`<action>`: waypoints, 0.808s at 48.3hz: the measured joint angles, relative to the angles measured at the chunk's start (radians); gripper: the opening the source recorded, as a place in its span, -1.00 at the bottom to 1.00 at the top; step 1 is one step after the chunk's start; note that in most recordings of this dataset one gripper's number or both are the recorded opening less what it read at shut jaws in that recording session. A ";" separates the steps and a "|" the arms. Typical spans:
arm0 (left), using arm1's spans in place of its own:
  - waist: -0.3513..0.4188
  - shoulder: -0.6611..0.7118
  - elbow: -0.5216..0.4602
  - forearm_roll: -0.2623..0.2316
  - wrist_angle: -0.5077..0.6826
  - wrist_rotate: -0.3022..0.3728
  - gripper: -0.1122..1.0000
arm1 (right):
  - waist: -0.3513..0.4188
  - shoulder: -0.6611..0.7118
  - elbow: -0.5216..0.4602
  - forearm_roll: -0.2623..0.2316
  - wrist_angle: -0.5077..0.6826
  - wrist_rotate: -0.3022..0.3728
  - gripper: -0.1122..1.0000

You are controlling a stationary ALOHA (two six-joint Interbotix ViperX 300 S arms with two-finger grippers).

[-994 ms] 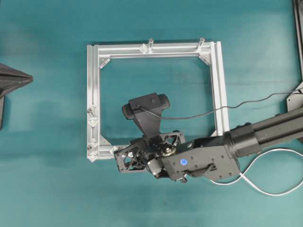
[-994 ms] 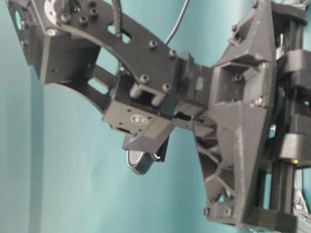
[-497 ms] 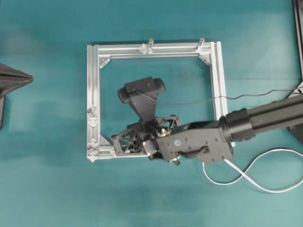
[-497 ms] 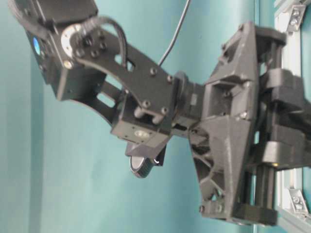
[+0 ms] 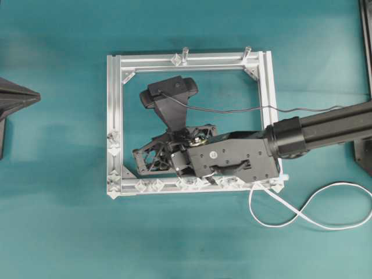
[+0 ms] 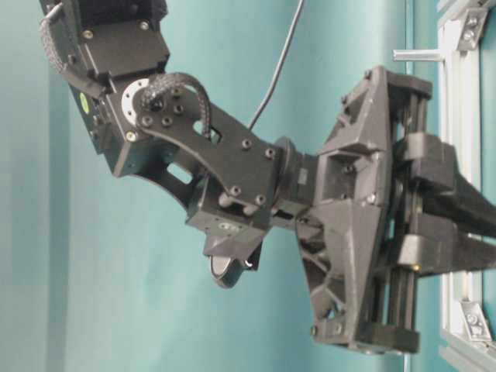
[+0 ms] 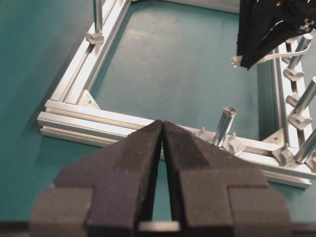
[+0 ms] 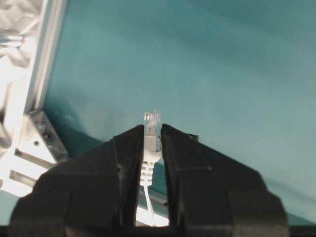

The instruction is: Move the cable alternately left and right between 8 closely spaced pins so it hooks onto each one.

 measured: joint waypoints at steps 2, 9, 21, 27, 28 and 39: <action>0.000 0.000 0.000 0.002 0.000 0.002 -0.63 | -0.002 0.000 0.000 0.000 -0.011 0.002 -0.53; 0.000 0.000 0.000 0.000 0.000 0.002 -0.63 | -0.011 0.002 -0.003 0.002 -0.037 -0.002 -0.53; 0.002 0.000 0.000 0.002 0.000 0.002 -0.63 | -0.023 0.046 -0.069 -0.026 -0.058 -0.028 -0.53; 0.002 -0.002 0.000 0.002 0.000 0.002 -0.63 | -0.026 0.078 -0.120 -0.029 -0.058 -0.051 -0.53; 0.000 -0.002 0.000 0.002 0.000 0.002 -0.63 | -0.028 0.084 -0.127 -0.029 -0.058 -0.055 -0.53; 0.002 -0.002 0.000 0.002 0.000 0.002 -0.63 | -0.028 0.126 -0.192 -0.029 -0.058 -0.071 -0.53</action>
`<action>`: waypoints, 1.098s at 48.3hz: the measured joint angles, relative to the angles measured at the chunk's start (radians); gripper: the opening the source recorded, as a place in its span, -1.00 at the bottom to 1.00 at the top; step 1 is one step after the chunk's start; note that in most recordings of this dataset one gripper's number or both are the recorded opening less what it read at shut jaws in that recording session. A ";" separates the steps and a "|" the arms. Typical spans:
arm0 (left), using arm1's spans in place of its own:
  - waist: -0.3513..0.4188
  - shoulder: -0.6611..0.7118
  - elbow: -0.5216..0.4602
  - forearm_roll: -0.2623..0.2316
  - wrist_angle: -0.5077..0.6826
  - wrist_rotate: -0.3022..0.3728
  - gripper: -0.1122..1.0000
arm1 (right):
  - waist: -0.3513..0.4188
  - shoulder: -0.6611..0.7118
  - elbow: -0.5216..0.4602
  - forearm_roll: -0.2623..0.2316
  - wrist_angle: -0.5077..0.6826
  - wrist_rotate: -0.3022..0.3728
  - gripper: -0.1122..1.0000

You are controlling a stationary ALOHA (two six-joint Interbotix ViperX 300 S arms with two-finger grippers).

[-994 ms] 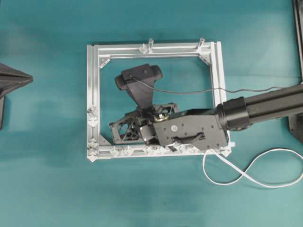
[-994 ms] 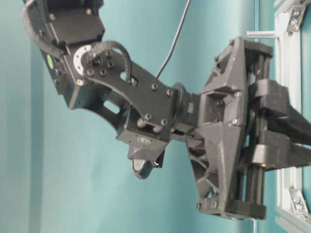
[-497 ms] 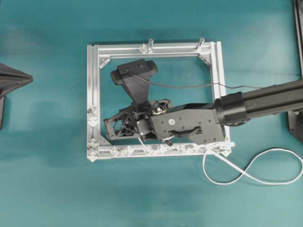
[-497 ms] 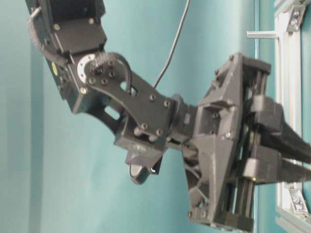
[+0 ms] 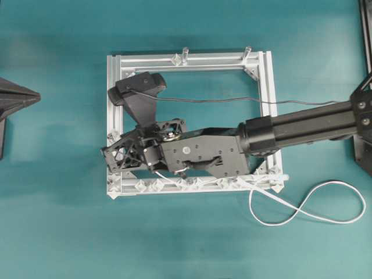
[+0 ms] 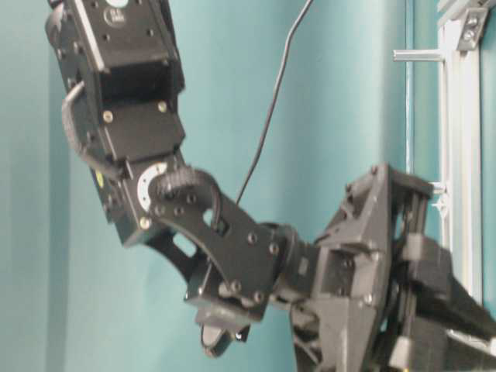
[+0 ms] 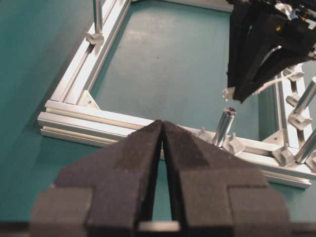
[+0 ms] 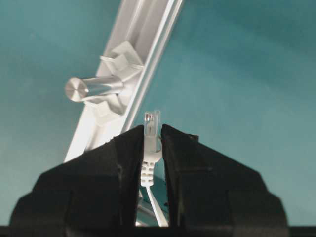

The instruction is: Move the cable alternately left and right between 8 closely spaced pins so it hooks onto each one.

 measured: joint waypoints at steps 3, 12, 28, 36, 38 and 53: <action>-0.002 0.000 0.000 0.000 0.000 0.000 -0.63 | 0.000 0.003 -0.008 0.000 -0.002 -0.002 -0.53; 0.000 0.000 0.000 -0.002 0.000 0.000 -0.63 | -0.002 0.006 -0.011 0.000 -0.002 -0.002 -0.53; -0.002 0.000 0.000 -0.002 0.000 0.000 -0.63 | 0.034 0.006 -0.014 0.011 -0.011 0.008 -0.53; 0.000 0.000 0.000 -0.002 0.000 0.000 -0.63 | 0.051 0.021 -0.041 0.018 -0.012 0.011 -0.53; 0.000 0.000 0.000 0.000 0.000 0.000 -0.63 | 0.055 0.031 -0.052 0.018 -0.012 0.011 -0.53; -0.002 0.002 0.000 -0.002 0.000 -0.002 -0.63 | 0.077 0.048 -0.092 0.029 -0.011 0.011 -0.53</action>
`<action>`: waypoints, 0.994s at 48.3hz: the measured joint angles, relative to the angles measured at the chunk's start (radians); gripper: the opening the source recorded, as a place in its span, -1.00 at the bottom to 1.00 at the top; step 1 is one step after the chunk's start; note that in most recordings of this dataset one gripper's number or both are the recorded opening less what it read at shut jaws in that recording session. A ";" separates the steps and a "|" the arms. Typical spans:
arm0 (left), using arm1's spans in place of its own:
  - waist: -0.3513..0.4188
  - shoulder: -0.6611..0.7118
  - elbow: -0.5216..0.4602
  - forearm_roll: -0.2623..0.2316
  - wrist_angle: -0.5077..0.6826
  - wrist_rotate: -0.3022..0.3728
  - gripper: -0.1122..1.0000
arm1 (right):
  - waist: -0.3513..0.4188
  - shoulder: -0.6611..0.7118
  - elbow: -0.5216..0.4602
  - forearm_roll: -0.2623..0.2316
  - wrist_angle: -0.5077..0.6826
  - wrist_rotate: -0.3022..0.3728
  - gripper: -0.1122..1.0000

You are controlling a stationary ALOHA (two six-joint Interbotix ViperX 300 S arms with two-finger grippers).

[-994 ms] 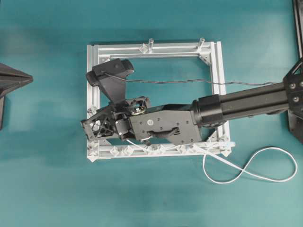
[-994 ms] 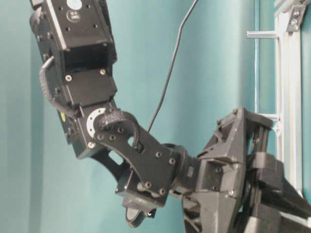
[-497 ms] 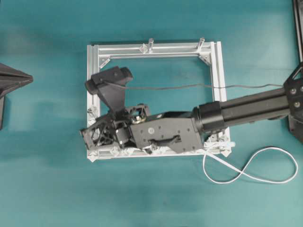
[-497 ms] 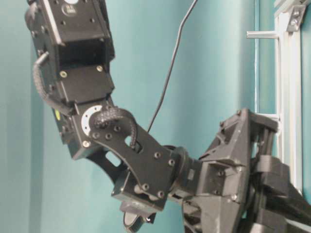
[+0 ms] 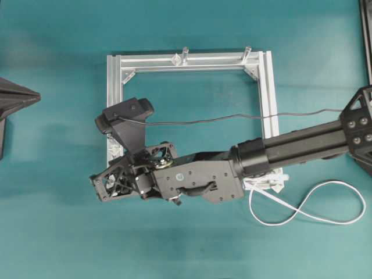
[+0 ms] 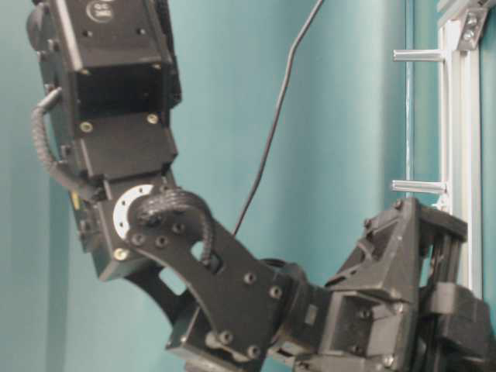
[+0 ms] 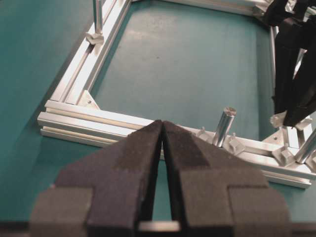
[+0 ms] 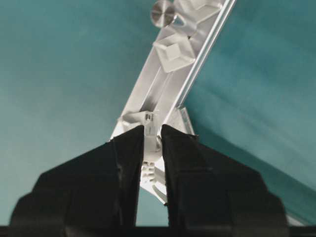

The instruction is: Move the cable alternately left and right between 8 closely spaced pins so it hooks onto each one.

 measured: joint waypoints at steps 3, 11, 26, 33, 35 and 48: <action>0.000 -0.002 0.000 0.002 0.000 0.002 -0.63 | 0.006 0.000 -0.002 0.005 0.002 0.000 -0.53; 0.000 -0.002 0.000 0.000 0.000 0.002 -0.63 | 0.025 0.000 -0.003 0.012 0.025 -0.002 -0.53; 0.002 -0.002 0.000 0.000 0.000 0.000 -0.63 | 0.029 0.000 -0.011 0.015 0.040 -0.002 -0.53; 0.000 -0.002 0.000 0.000 0.000 0.000 -0.63 | 0.029 0.000 -0.012 0.015 0.041 -0.002 -0.53; 0.002 -0.002 0.000 0.002 0.000 0.002 -0.63 | 0.029 0.000 -0.011 0.015 0.041 -0.002 -0.53; 0.002 -0.002 0.000 0.002 0.000 0.002 -0.63 | 0.029 0.000 -0.011 0.015 0.041 -0.002 -0.53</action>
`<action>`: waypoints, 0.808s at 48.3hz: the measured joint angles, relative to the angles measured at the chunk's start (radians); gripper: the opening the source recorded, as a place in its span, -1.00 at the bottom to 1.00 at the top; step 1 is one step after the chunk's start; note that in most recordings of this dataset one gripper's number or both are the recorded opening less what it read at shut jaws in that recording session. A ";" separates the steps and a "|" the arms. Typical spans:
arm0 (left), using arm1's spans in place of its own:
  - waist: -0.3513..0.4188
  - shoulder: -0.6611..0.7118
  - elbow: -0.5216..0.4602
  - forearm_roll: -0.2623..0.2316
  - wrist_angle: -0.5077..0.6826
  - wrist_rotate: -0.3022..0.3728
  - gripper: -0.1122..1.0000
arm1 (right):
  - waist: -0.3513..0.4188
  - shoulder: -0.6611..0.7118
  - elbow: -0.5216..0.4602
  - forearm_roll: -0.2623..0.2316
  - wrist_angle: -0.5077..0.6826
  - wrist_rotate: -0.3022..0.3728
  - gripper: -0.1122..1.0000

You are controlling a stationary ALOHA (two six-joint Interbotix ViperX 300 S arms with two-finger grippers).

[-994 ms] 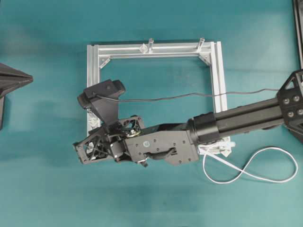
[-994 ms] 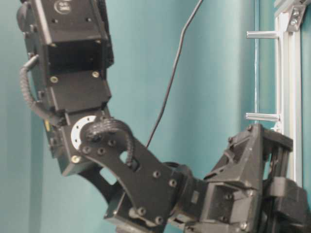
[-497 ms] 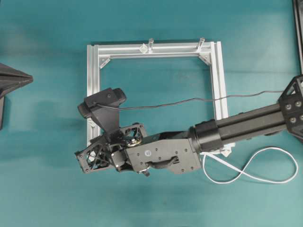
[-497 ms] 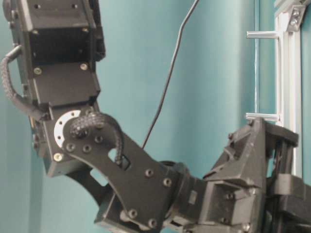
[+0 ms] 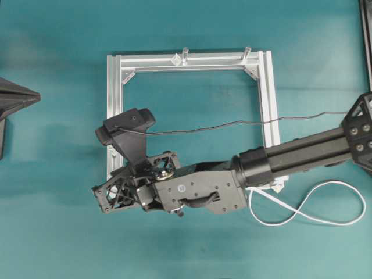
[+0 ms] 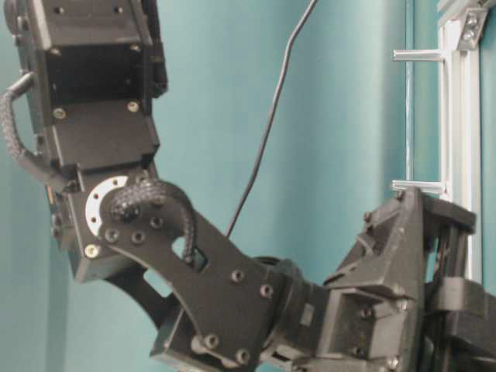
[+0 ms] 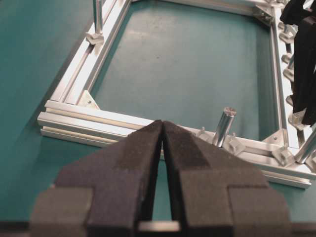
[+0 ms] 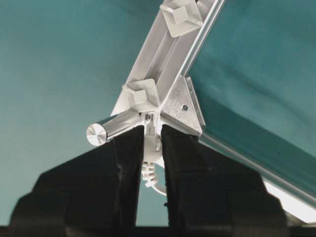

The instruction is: Move the cable alternately left and right between 8 closely spaced pins so it hooks onto each one.

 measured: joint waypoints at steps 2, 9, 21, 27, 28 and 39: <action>0.000 0.000 0.000 -0.002 0.000 0.000 -0.63 | 0.000 0.000 0.000 0.000 0.000 0.000 -0.53; -0.002 0.000 0.000 -0.002 0.000 0.000 -0.63 | 0.000 0.000 0.000 0.000 0.000 0.000 -0.53; 0.000 0.000 0.000 0.000 0.000 0.000 -0.63 | 0.000 0.000 0.000 0.000 0.002 0.000 -0.53; 0.000 0.000 -0.002 0.000 0.000 0.000 -0.63 | 0.002 0.000 0.000 0.000 0.006 0.000 -0.53; 0.000 0.000 0.000 -0.002 0.000 0.000 -0.63 | 0.002 0.000 0.000 -0.002 0.006 0.000 -0.53; -0.002 0.000 0.000 0.000 0.000 -0.002 -0.63 | 0.029 0.000 0.000 -0.002 0.009 0.003 -0.53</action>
